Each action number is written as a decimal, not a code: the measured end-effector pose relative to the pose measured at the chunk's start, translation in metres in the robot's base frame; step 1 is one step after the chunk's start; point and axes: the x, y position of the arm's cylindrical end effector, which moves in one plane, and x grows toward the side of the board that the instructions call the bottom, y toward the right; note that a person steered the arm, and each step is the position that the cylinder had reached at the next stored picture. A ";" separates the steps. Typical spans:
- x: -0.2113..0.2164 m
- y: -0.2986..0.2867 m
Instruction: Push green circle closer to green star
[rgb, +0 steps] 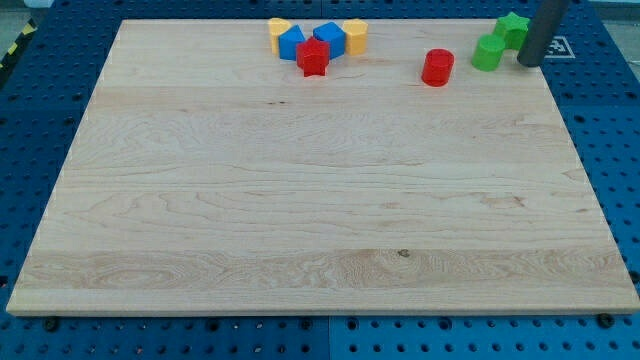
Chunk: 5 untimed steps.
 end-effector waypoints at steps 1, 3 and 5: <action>0.012 -0.020; 0.028 -0.074; 0.021 -0.075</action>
